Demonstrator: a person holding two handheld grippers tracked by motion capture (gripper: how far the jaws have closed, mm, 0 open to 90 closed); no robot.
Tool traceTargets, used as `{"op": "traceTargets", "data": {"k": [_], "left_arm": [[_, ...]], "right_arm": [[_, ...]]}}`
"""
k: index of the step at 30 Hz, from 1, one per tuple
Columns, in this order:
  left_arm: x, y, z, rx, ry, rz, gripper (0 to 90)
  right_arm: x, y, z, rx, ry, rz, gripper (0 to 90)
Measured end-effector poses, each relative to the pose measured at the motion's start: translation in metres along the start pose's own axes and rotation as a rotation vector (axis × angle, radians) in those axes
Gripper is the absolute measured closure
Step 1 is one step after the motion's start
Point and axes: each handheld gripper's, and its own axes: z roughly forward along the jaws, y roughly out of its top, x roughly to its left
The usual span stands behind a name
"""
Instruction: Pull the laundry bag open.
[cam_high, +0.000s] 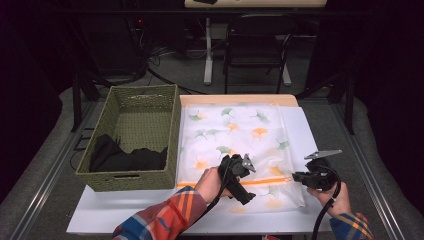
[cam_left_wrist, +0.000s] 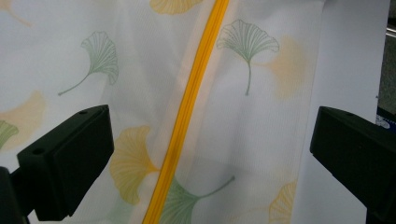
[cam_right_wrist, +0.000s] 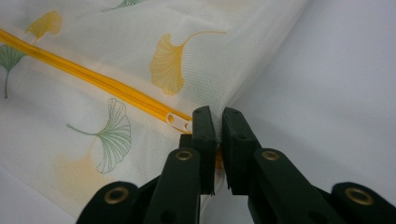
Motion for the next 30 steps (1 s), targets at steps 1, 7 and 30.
{"op": "traceTargets", "data": {"k": [1, 7, 30], "left_arm": [[0.0, 0.001, 0.002, -0.004, -0.002, -0.002, 0.0], [-0.001, 0.011, 0.015, -0.009, -0.014, 0.005, 0.0], [-0.001, 0.044, 0.056, -0.052, -0.057, 0.029, 0.2]], "right_arm": [[0.0, 0.0, 0.0, 0.0, 0.0, 0.001, 84.9], [0.001, 0.0, -0.002, -0.007, 0.0, 0.004, 84.9], [0.003, 0.001, -0.003, -0.02, 0.01, 0.002, 84.8]]}}
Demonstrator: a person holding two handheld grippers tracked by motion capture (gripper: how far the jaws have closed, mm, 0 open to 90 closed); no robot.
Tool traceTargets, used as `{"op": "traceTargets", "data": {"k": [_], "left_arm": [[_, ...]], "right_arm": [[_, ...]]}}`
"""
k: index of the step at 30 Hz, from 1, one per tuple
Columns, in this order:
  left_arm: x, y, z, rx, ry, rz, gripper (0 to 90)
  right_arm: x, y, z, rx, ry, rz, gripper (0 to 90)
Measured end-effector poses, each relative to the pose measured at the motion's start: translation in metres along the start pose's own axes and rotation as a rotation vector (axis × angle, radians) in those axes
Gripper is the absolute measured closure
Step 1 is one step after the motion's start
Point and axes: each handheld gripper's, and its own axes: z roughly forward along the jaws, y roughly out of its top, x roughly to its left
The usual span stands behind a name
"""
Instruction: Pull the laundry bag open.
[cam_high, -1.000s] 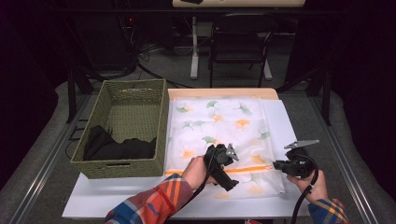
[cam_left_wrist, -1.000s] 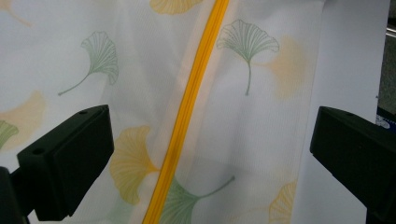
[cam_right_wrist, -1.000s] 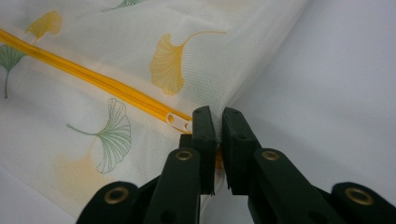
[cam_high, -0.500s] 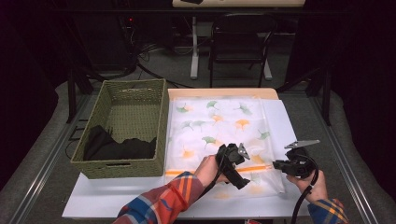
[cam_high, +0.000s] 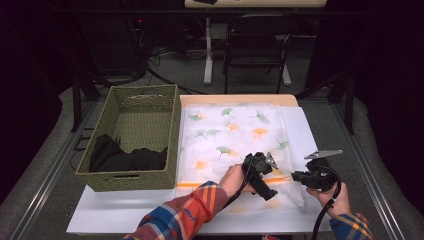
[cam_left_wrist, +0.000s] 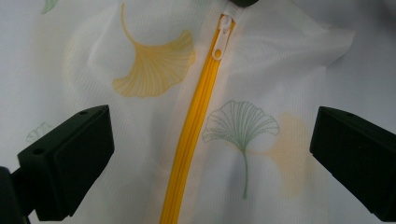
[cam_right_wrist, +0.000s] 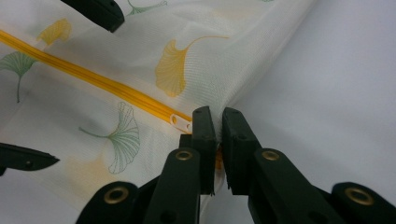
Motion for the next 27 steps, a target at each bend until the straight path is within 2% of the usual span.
{"op": "traceTargets", "data": {"k": [6, 15, 18, 20, 23, 27], "left_arm": [[0.0, 0.005, 0.006, -0.019, -0.007, -0.003, 8.4], [-0.002, 0.009, 0.01, -0.045, -0.014, 0.017, 31.3], [-0.003, 0.01, 0.011, -0.057, -0.017, 0.011, 40.8], [-0.004, 0.01, 0.012, -0.055, -0.006, 0.014, 45.3], [-0.004, 0.011, 0.013, -0.065, -0.013, 0.019, 51.6], [-0.001, 0.011, 0.014, -0.077, -0.003, -0.002, 58.1]], "right_arm": [[0.001, 0.0, -0.001, -0.01, 0.003, -0.005, 84.8], [0.003, 0.001, -0.003, -0.021, 0.001, -0.009, 84.8], [0.004, 0.001, -0.003, -0.024, 0.004, -0.01, 84.8], [0.005, 0.001, -0.003, -0.028, 0.008, -0.009, 84.8], [0.006, 0.002, -0.003, -0.034, 0.007, -0.016, 84.8], [0.008, 0.002, -0.004, -0.042, 0.011, -0.02, 84.8]]}}
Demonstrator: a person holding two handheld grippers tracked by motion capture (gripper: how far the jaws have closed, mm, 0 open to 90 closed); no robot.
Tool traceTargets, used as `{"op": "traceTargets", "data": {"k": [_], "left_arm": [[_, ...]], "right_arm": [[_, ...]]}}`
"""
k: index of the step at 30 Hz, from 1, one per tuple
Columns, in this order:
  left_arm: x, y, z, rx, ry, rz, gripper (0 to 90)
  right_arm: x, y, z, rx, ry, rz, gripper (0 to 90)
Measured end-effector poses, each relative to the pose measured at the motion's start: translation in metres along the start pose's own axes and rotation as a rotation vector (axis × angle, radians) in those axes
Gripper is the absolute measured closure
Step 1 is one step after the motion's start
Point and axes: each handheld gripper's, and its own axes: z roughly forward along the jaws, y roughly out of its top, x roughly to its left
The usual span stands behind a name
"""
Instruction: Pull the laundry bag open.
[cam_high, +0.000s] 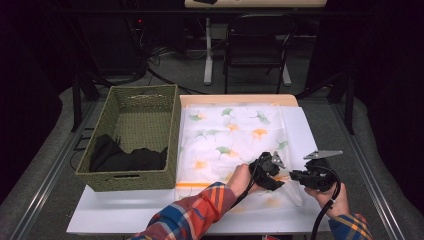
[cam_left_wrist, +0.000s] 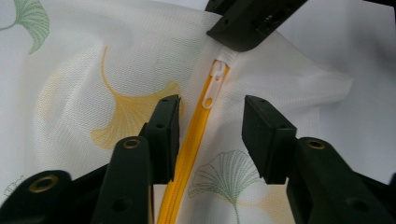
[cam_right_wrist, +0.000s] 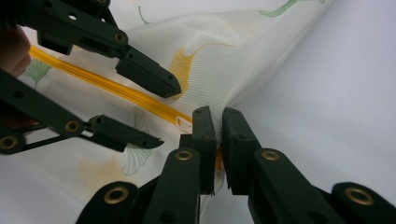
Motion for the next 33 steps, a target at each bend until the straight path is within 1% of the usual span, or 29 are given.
{"op": "traceTargets", "data": {"k": [1, 2, 3, 7, 8, 9, 11, 12, 13, 14, 16, 18, 22, 26, 27, 29, 30, 33], "left_arm": [[0.0011, -0.0005, 0.0007, 0.0, -0.005, -0.008, 61.2], [0.0022, -0.0007, 0.0007, 0.005, -0.015, -0.01, 61.2], [0.0025, -0.0012, 0.0014, 0.005, -0.009, -0.018, 62.6], [0.0036, -0.0026, 0.0026, 0.002, -0.027, -0.034, 70.7], [0.0036, -0.0031, 0.003, 0.0, -0.033, -0.04, 71.6], [0.0031, -0.0033, 0.0031, 0.0, -0.031, -0.044, 73.1], [0.0028, -0.0037, 0.0035, -0.006, -0.033, -0.049, 74.6], [0.003, -0.0037, 0.0034, -0.003, -0.031, -0.047, 74.9], [0.003, -0.0036, 0.0037, 0.001, -0.02, -0.047, 75.4], [0.0037, -0.0035, 0.0037, 0.008, -0.019, -0.046, 75.9], [0.0047, -0.0042, 0.0053, 0.005, -0.016, -0.052, 76.9], [0.0044, -0.0049, 0.0064, -0.001, -0.027, -0.067, 77.5], [0.0026, -0.0045, 0.0065, 0.0, -0.035, -0.057, 79.6], [0.0002, -0.0043, 0.0063, -0.014, -0.022, -0.055, 82.2], [0.0003, -0.0043, 0.006, -0.017, -0.024, -0.056, 82.8], [0.0, -0.0045, 0.0059, -0.025, -0.019, -0.06, 85.2], [-0.0006, -0.0047, 0.0066, -0.025, -0.01, -0.054, 86.0], [-0.0019, -0.0052, 0.0079, -0.032, -0.008, -0.057, 87.3]], "right_arm": [[0.0006, 0.0003, 0.0001, -0.003, 0.0, -0.004, 84.9], [0.0006, 0.0003, 0.0001, -0.003, 0.0, -0.004, 84.9], [0.001, 0.0004, 0.0001, -0.004, -0.001, -0.002, 84.9], [0.0023, 0.0012, 0.0005, -0.009, -0.002, -0.003, 84.9], [0.0029, 0.0013, 0.0003, -0.008, -0.003, -0.002, 84.9], [0.003, 0.0012, 0.0004, -0.01, -0.005, -0.002, 84.9], [0.0035, 0.0015, 0.0003, -0.011, -0.002, -0.002, 84.9], [0.0037, 0.0015, 0.0004, -0.016, 0.001, -0.004, 84.9], [0.004, 0.0017, 0.0005, -0.017, 0.0, -0.006, 84.9], [0.0043, 0.0019, 0.0009, -0.015, 0.006, -0.007, 84.9], [0.0054, 0.0023, 0.0015, -0.015, 0.008, -0.011, 84.9], [0.0064, 0.0026, 0.0017, -0.017, 0.009, -0.013, 84.9], [0.0064, 0.0028, 0.0017, -0.017, 0.005, -0.012, 84.9], [0.0076, 0.0032, 0.0014, -0.015, 0.003, -0.013, 84.9], [0.0078, 0.0032, 0.0015, -0.016, 0.001, -0.015, 84.9], [0.0084, 0.0035, 0.0017, -0.014, 0.006, -0.013, 84.9], [0.0084, 0.0033, 0.0022, -0.019, 0.007, -0.01, 84.9], [0.0088, 0.0033, 0.0021, -0.019, 0.011, -0.011, 84.9]]}}
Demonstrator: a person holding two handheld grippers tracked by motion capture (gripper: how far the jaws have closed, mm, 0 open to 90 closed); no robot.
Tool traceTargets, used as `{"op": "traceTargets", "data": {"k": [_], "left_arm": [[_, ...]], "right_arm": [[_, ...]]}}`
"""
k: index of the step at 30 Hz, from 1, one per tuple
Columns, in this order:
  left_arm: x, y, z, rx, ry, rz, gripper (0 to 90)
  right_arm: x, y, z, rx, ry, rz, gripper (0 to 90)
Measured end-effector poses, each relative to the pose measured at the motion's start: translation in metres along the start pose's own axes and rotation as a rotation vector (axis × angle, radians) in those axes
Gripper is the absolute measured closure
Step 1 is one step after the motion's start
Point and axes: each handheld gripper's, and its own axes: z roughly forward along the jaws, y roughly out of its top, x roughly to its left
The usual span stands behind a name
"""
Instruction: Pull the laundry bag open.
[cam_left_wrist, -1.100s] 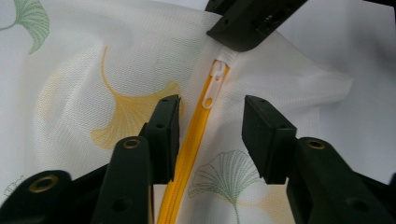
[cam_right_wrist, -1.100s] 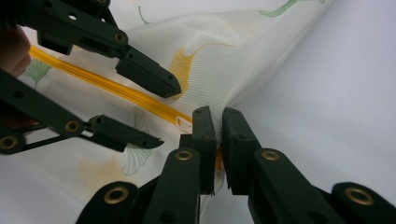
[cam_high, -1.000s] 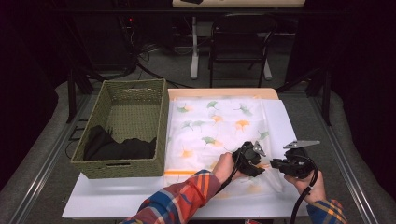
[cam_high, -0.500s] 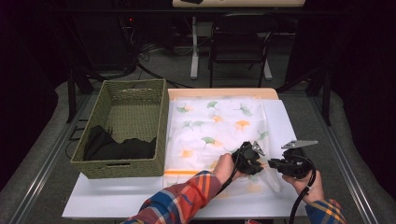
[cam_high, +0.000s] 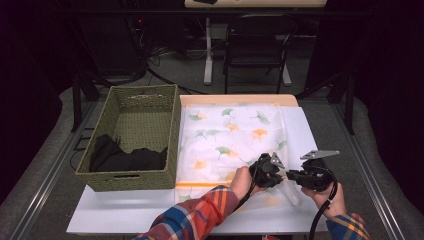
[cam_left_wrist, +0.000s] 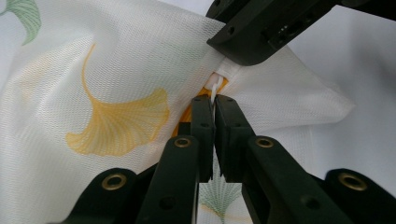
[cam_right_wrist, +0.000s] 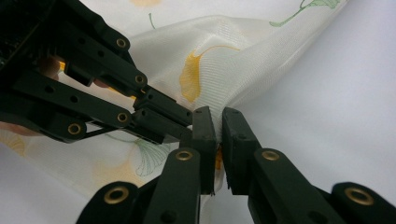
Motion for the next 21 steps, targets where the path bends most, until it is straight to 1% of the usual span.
{"op": "traceTargets", "data": {"k": [1, 2, 5, 7, 12, 14, 15, 18, 21], "left_arm": [[-0.0004, -0.0003, 0.0003, -0.005, -0.001, -0.002, 87.5], [-0.0003, -0.001, 0.0006, -0.018, -0.012, -0.014, 88.1], [0.0003, -0.003, 0.0013, -0.034, -0.013, -0.03, 87.9], [0.0015, -0.0042, 0.0011, -0.047, -0.013, -0.05, 88.1], [0.0024, -0.0051, 0.0011, -0.061, -0.015, -0.059, 89.3], [0.004, -0.007, 0.0022, -0.08, -0.042, -0.082, 89.2], [0.0041, -0.0075, 0.0023, -0.084, -0.041, -0.088, 89.3], [0.0038, -0.0072, 0.0018, -0.085, -0.038, -0.084, 89.3], [0.0033, -0.0075, 0.0012, -0.09, -0.036, -0.092, 89.3]], "right_arm": [[0.0, -0.0002, -0.0001, 0.0, -0.001, 0.004, 84.9], [-0.0002, -0.0003, -0.0003, 0.0, -0.001, 0.006, 84.9], [-0.0003, -0.0002, 0.0003, -0.001, 0.0, 0.006, 84.9], [-0.0001, 0.0003, 0.0001, 0.002, 0.001, 0.004, 84.9], [-0.0004, 0.0007, -0.0001, -0.004, 0.0, 0.005, 85.0], [-0.0009, 0.0007, 0.0001, -0.006, -0.001, 0.007, 85.0], [-0.001, 0.0006, -0.0005, -0.001, 0.002, 0.013, 85.0], [-0.0017, -0.0001, -0.0008, -0.006, 0.002, 0.016, 85.1], [-0.0015, -0.0003, -0.0008, -0.018, 0.002, 0.016, 85.0]]}}
